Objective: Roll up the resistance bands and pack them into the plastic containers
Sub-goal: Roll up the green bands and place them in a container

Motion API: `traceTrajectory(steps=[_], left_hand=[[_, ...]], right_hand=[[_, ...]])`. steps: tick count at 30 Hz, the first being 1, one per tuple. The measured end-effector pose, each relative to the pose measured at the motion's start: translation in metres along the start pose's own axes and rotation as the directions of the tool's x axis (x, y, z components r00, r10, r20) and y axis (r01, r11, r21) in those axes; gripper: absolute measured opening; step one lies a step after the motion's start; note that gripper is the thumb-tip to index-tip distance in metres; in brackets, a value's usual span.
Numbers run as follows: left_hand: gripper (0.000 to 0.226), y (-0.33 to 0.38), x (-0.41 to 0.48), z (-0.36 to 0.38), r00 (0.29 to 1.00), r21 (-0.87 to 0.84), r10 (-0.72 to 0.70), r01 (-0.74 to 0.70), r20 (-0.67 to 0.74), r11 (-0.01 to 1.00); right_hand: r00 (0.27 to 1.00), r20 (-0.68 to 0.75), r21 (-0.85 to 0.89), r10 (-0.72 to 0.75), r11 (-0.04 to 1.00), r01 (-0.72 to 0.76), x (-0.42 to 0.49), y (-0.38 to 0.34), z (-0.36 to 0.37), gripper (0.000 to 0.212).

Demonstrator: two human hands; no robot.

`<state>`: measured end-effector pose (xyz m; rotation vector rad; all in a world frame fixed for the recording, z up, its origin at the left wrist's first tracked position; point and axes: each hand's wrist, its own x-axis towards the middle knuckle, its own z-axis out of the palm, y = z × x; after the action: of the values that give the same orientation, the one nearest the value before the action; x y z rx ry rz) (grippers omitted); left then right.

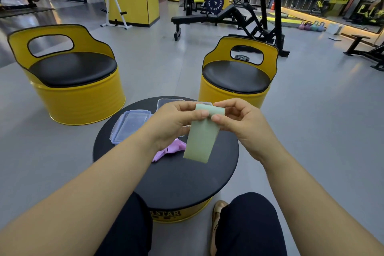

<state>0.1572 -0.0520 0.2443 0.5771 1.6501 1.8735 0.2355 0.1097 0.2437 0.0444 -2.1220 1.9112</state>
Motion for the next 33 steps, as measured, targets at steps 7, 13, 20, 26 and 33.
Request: traceTrajectory(steps=[7, 13, 20, 26, 33], left_hand=[[0.021, 0.013, -0.002, -0.014, 0.916, 0.101, -0.165, 0.137, 0.367, 0.985], [0.033, 0.017, -0.005, -0.011, 0.869, 0.072, -0.173, 0.157, 0.464, 0.985], [0.032, 0.015, -0.009, -0.006, 0.856, 0.069, -0.167, 0.153, 0.49, 0.986], [0.011, 0.014, -0.012, -0.003, 0.898, 0.126, -0.196, 0.159, 0.393, 0.979], [0.008, 0.014, -0.014, 0.005, 0.938, 0.194, -0.163, 0.106, 0.306, 0.975]], right_hand=[[0.865, 0.483, -0.367, 0.135, 0.928, 0.06, 0.004, -0.026, -0.018, 0.067], [0.806, 0.576, -0.419, 0.133, 0.895, 0.152, 0.004, -0.042, -0.016, 0.063], [0.822, 0.557, -0.346, 0.116, 0.933, 0.103, -0.005, -0.042, -0.017, 0.063], [0.87, 0.491, -0.272, 0.051, 0.957, 0.098, -0.008, -0.04, -0.023, 0.06], [0.888, 0.459, -0.086, 0.031, 0.996, 0.01, -0.008, -0.028, -0.027, 0.062]])
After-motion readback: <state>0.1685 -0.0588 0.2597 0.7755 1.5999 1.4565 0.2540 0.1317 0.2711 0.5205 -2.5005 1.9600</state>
